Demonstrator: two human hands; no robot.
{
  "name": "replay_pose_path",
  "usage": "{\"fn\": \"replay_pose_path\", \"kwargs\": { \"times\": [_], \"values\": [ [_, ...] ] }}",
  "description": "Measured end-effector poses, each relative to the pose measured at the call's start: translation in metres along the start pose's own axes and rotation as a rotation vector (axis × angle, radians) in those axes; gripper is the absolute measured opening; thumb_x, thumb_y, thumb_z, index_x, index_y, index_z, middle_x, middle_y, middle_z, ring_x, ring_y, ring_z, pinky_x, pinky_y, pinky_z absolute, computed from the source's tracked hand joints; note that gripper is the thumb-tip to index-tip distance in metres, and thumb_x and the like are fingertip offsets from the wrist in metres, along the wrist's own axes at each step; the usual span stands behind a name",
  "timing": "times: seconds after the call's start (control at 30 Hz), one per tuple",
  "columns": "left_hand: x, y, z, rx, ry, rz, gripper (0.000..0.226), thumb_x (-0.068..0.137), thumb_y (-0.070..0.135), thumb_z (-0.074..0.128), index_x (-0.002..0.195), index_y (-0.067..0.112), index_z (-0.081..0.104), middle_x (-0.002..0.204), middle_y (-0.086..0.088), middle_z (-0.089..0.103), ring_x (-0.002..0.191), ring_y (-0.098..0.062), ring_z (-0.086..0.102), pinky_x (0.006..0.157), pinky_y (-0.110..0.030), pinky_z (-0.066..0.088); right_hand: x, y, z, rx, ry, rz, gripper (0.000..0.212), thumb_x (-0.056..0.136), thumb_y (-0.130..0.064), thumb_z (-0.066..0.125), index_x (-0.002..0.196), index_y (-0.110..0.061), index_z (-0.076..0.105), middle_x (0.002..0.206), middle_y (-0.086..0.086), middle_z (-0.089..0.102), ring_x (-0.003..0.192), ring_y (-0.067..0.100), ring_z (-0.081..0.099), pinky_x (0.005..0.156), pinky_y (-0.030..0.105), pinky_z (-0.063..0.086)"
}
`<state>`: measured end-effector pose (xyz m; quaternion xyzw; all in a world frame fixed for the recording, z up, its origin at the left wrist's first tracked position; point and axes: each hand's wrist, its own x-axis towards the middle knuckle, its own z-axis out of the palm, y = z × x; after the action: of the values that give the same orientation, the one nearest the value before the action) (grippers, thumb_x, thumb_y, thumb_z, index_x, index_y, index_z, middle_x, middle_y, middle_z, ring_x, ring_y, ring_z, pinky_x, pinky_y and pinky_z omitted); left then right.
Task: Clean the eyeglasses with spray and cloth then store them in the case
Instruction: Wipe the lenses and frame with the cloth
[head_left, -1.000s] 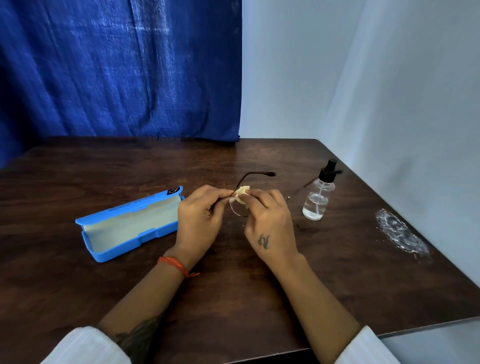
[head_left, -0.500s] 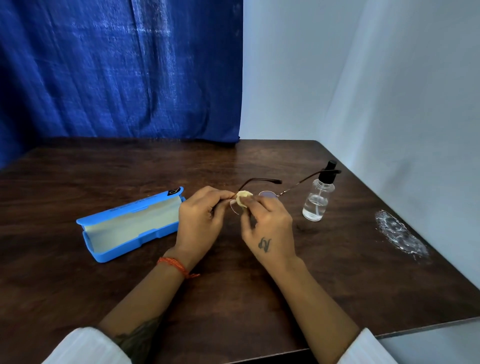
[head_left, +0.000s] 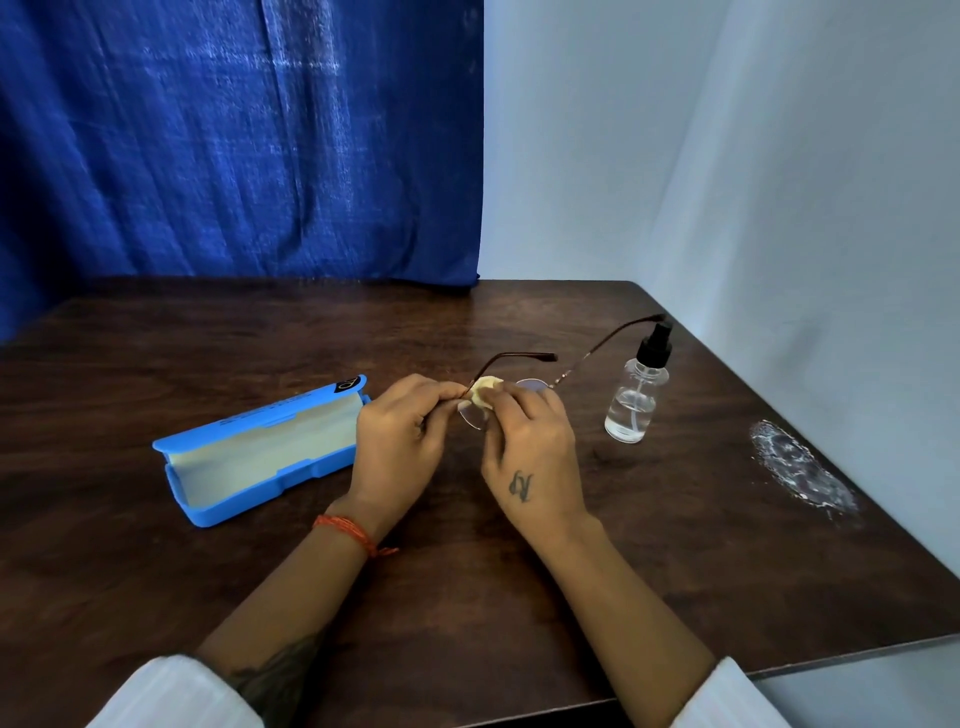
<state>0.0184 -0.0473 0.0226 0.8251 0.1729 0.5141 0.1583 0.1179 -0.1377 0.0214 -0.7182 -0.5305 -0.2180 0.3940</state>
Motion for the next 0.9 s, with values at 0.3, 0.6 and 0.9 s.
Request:
{"fn": "replay_pose_path", "kwargs": {
  "times": [0.3, 0.6, 0.9],
  "values": [
    [0.0, 0.003, 0.001, -0.039, 0.048, -0.086, 0.019, 0.077, -0.003, 0.068, 0.093, 0.007, 0.071, 0.084, 0.002, 0.067, 0.079, 0.002, 0.056, 0.069, -0.003, 0.041, 0.001, 0.006, -0.001, 0.134, -0.007, -0.126, 0.022, 0.068, 0.0, 0.076, 0.088, -0.008, 0.073, 0.091, 0.004, 0.07, 0.081, 0.021, 0.06, 0.079, 0.016, 0.04],
    [-0.001, 0.007, 0.002, -0.062, 0.055, -0.089, 0.017, 0.079, 0.002, 0.068, 0.095, 0.009, 0.071, 0.088, 0.001, 0.07, 0.083, -0.004, 0.061, 0.073, -0.01, 0.047, 0.002, 0.01, -0.008, 0.118, 0.073, -0.27, 0.016, 0.068, 0.006, 0.074, 0.076, -0.007, 0.074, 0.084, 0.001, 0.072, 0.074, 0.018, 0.062, 0.076, 0.016, 0.043],
    [0.004, 0.002, -0.003, -0.015, 0.11, -0.093, 0.016, 0.078, -0.002, 0.067, 0.091, 0.006, 0.071, 0.085, 0.001, 0.067, 0.082, 0.0, 0.056, 0.075, -0.004, 0.042, -0.004, 0.011, -0.005, 0.041, 0.068, -0.206, 0.019, 0.071, 0.002, 0.068, 0.089, -0.004, 0.072, 0.092, 0.006, 0.069, 0.083, 0.024, 0.06, 0.078, 0.03, 0.05]
  ]
}}
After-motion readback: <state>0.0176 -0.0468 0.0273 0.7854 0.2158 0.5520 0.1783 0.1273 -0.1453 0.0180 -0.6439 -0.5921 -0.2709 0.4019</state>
